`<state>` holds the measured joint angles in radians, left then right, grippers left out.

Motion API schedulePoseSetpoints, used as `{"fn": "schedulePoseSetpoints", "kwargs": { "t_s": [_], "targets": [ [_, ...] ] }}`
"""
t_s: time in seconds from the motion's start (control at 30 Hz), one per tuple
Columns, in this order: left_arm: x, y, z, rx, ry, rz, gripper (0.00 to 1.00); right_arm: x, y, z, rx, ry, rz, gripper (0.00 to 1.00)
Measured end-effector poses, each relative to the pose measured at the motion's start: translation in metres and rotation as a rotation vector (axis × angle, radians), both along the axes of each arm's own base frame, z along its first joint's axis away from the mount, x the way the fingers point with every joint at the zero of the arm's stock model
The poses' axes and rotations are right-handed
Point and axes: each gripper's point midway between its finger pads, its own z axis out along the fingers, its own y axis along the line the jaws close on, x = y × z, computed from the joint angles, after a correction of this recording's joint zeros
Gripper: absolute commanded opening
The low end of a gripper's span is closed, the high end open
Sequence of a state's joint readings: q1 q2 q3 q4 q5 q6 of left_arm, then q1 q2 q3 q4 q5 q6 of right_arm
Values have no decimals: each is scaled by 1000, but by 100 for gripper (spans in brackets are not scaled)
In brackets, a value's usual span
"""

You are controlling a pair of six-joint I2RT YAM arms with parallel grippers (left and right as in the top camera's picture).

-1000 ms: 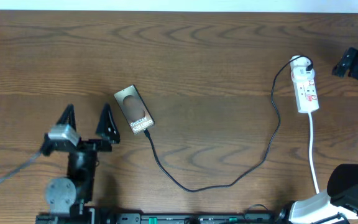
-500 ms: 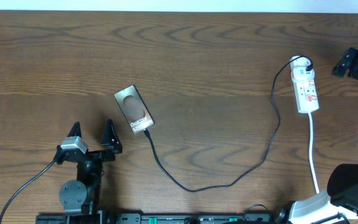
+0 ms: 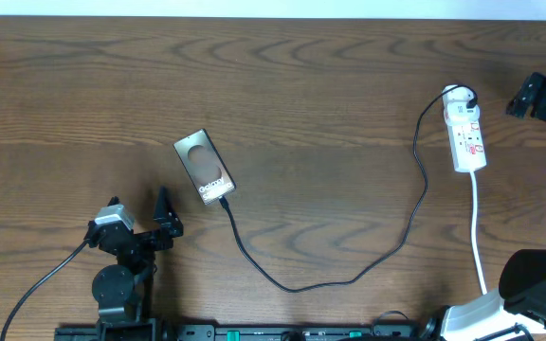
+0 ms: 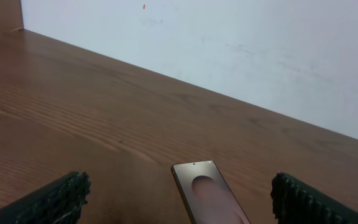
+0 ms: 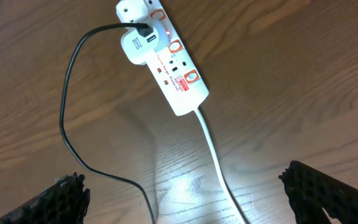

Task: Plug charger to phone and switch on socket

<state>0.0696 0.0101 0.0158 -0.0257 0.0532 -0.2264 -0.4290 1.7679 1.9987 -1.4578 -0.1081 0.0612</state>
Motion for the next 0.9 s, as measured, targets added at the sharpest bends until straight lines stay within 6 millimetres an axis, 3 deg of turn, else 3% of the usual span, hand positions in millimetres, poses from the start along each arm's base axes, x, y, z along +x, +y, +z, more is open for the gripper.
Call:
{"fn": "schedulePoseSetpoints", "kwargs": {
  "t_s": [0.9],
  "targets": [
    [0, 0, 0, 15, 1, -2, 95, 0, 0, 0, 0, 0, 0, 99]
  ]
}}
